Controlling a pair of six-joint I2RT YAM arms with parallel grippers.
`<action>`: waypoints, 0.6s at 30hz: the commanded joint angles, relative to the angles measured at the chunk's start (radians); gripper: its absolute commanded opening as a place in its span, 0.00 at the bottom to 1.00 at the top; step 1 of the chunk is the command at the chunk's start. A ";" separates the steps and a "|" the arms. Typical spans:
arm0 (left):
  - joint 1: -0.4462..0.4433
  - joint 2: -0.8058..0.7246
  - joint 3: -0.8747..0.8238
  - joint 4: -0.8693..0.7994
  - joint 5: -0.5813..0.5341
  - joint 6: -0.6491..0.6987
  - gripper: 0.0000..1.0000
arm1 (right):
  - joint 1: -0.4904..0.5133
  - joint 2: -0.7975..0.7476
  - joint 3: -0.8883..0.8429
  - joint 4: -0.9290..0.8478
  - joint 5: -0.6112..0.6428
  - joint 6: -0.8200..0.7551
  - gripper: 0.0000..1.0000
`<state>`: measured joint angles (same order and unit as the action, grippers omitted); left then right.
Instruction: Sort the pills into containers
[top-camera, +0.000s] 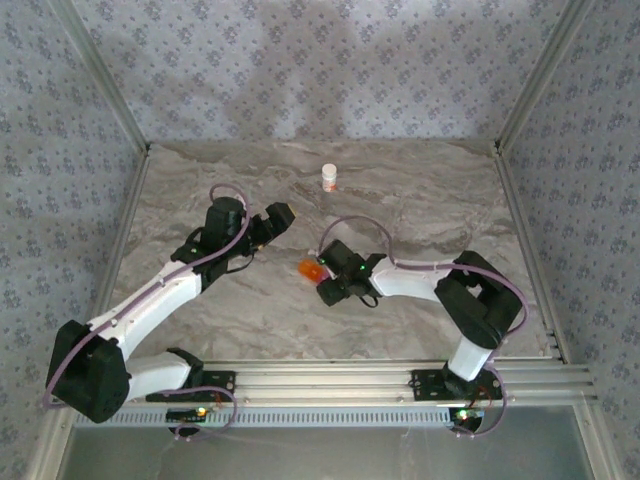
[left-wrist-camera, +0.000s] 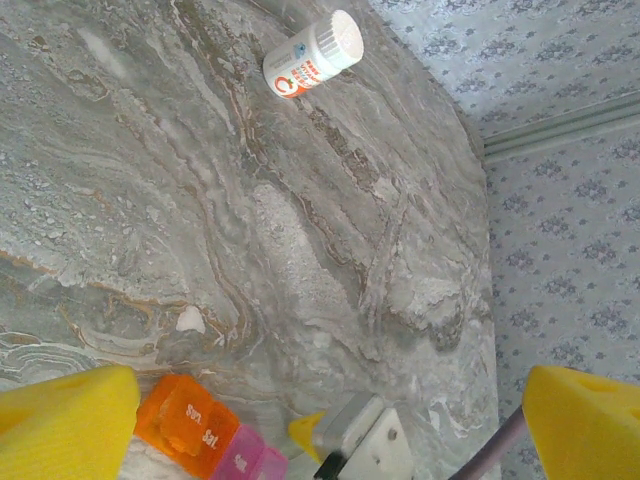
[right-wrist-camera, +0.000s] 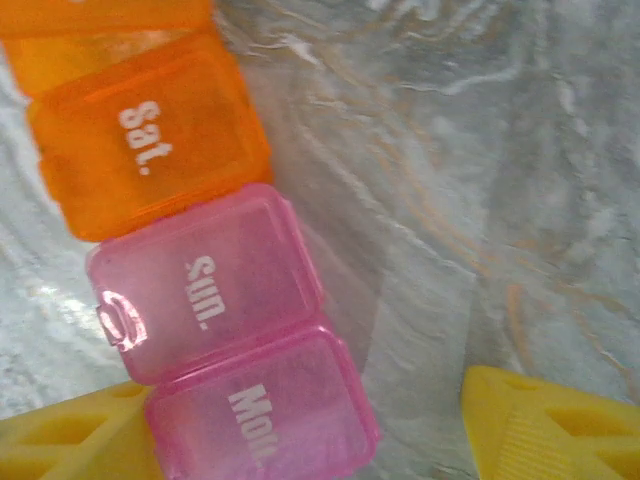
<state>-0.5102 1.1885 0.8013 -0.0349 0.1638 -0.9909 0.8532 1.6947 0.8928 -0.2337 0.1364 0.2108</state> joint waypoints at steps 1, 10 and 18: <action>0.009 0.005 0.016 -0.023 0.004 0.025 0.98 | -0.046 -0.003 -0.003 -0.117 0.122 0.068 0.73; 0.010 0.006 0.030 -0.067 -0.010 0.050 0.98 | -0.162 0.017 0.015 -0.106 0.120 0.143 0.74; 0.008 0.036 0.056 -0.143 -0.046 0.133 0.98 | -0.178 -0.117 -0.022 -0.117 0.058 0.174 0.75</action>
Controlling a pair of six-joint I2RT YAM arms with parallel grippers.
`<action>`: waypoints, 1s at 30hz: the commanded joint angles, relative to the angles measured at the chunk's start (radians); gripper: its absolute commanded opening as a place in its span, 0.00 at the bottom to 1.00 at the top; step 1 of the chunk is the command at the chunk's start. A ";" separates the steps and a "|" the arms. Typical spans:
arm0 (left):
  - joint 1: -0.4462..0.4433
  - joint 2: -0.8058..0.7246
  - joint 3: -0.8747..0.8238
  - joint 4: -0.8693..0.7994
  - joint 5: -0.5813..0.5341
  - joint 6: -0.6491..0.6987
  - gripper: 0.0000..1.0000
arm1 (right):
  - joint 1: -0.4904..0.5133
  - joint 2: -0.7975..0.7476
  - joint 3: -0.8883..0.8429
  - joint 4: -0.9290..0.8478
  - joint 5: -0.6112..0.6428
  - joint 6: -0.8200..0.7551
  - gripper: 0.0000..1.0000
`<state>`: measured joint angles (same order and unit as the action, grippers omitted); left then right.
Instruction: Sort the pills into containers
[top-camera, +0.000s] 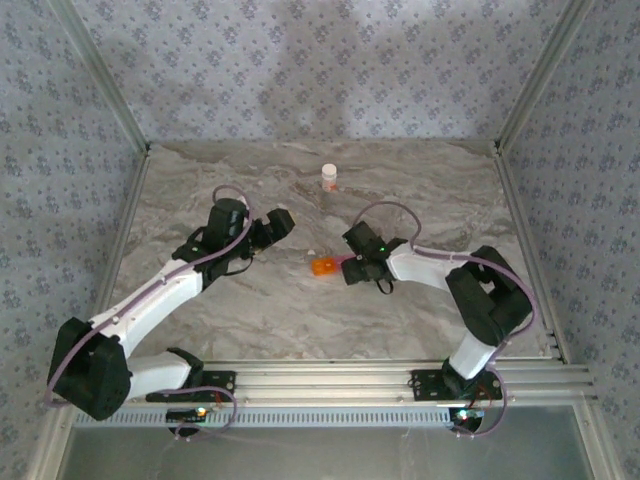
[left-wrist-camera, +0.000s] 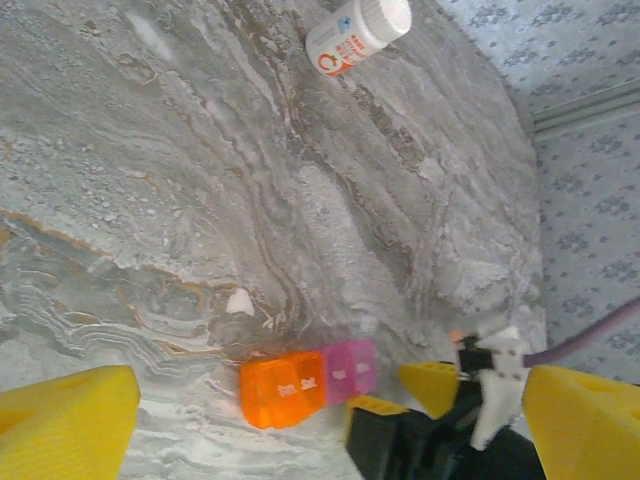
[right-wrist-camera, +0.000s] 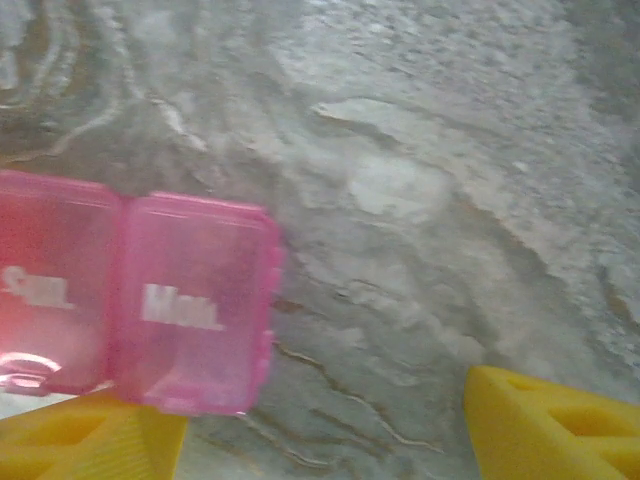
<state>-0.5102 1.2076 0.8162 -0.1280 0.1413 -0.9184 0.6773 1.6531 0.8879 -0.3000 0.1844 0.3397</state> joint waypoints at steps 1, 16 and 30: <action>0.009 0.025 0.050 -0.065 -0.028 0.074 0.98 | -0.002 -0.097 -0.023 -0.053 0.000 0.055 0.75; -0.079 0.197 0.152 -0.262 -0.099 0.321 0.98 | -0.075 -0.023 0.085 -0.002 -0.159 0.099 0.78; -0.240 0.269 0.184 -0.331 -0.242 0.476 0.98 | -0.088 0.088 0.106 0.040 -0.191 0.093 0.78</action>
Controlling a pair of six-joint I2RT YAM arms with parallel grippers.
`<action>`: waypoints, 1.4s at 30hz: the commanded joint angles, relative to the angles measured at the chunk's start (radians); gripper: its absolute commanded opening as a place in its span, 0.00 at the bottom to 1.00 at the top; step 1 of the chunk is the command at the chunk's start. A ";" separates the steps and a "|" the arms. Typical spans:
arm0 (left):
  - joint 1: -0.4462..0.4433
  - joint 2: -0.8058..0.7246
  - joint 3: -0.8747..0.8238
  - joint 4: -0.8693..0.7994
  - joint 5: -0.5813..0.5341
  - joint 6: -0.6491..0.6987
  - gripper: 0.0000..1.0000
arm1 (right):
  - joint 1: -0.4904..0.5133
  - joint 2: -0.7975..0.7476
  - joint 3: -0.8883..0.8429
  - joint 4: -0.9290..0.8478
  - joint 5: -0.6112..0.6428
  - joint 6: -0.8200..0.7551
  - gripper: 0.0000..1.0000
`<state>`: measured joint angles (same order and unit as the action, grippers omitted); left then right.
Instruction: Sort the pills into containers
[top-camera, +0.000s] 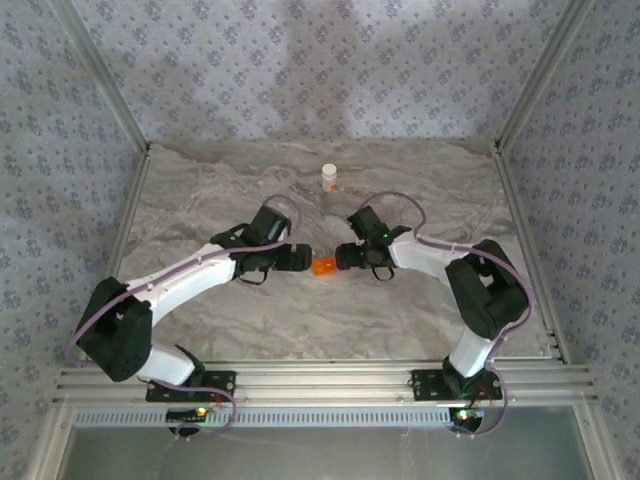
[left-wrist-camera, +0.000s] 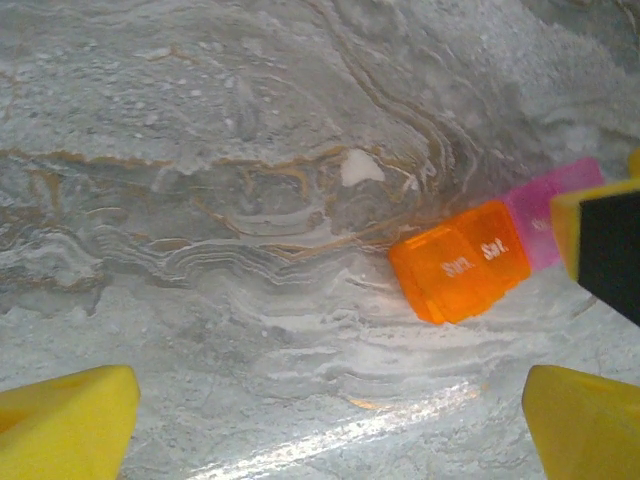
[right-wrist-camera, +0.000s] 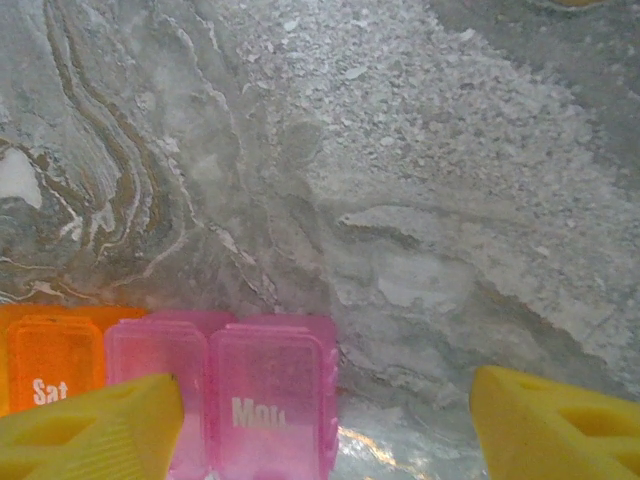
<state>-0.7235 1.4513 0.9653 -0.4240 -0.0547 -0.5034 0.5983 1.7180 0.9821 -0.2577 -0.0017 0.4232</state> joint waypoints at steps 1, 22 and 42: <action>-0.037 0.037 0.039 -0.038 -0.049 0.067 0.98 | -0.008 0.026 0.008 0.002 -0.006 0.011 0.78; -0.153 0.246 0.146 -0.053 -0.224 0.138 0.98 | -0.015 0.034 -0.033 0.039 -0.012 0.011 0.78; -0.047 0.309 0.244 -0.094 -0.273 0.179 0.98 | -0.018 0.042 -0.049 0.060 -0.021 0.015 0.77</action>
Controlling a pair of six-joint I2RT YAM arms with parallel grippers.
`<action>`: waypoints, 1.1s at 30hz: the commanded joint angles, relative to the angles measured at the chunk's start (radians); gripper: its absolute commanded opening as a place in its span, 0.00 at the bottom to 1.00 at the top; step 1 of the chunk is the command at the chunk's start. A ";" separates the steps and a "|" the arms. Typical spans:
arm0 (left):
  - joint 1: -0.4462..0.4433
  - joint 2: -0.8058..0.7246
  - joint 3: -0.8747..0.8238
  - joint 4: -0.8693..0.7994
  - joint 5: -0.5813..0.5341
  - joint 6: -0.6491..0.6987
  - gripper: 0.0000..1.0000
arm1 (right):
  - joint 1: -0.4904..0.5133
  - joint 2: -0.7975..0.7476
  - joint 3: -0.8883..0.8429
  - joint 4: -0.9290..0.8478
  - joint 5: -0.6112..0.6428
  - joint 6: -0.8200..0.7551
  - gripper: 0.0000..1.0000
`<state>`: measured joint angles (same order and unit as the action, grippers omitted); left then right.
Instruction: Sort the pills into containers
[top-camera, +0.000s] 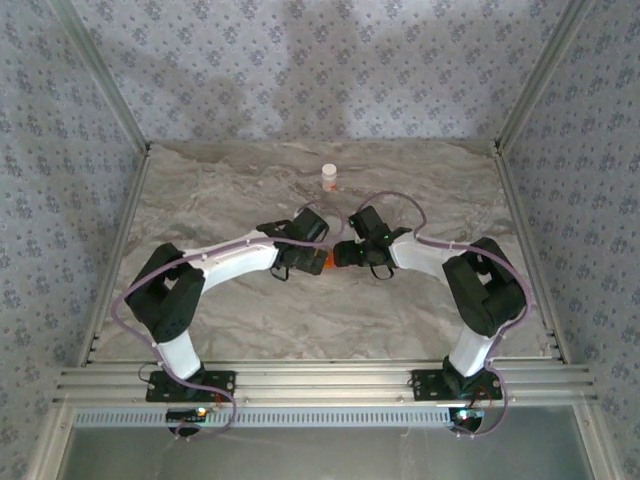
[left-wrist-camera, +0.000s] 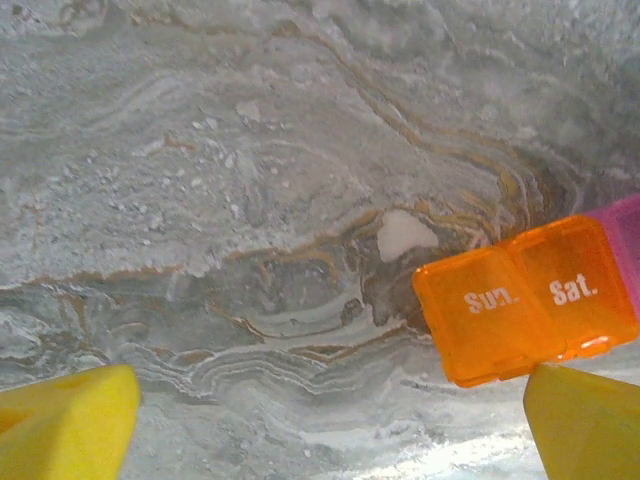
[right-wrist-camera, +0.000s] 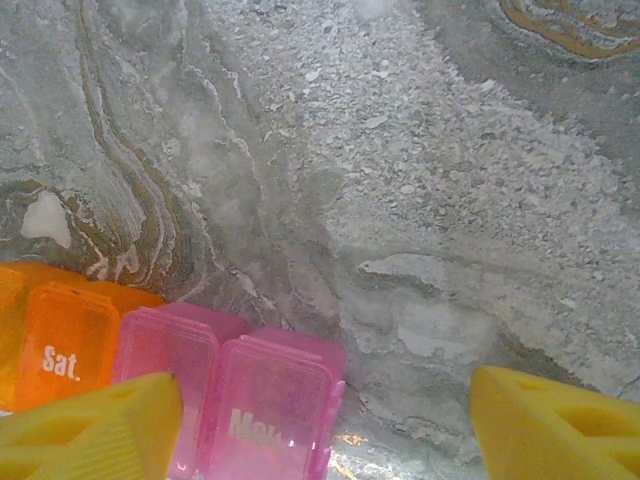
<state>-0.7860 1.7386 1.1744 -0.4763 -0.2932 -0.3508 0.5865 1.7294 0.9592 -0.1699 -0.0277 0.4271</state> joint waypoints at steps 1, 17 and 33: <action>0.020 0.025 0.039 -0.041 -0.034 0.028 0.98 | -0.007 0.031 -0.026 -0.029 0.005 0.013 0.77; 0.065 0.116 0.126 -0.050 -0.044 0.044 0.98 | -0.008 0.035 -0.032 -0.023 0.000 0.015 0.77; 0.079 0.042 0.133 -0.055 -0.036 0.022 0.98 | -0.007 0.052 -0.008 -0.050 -0.012 -0.034 0.76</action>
<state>-0.7067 1.8435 1.3014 -0.5060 -0.3080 -0.3229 0.5846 1.7397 0.9535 -0.1379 -0.0471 0.4286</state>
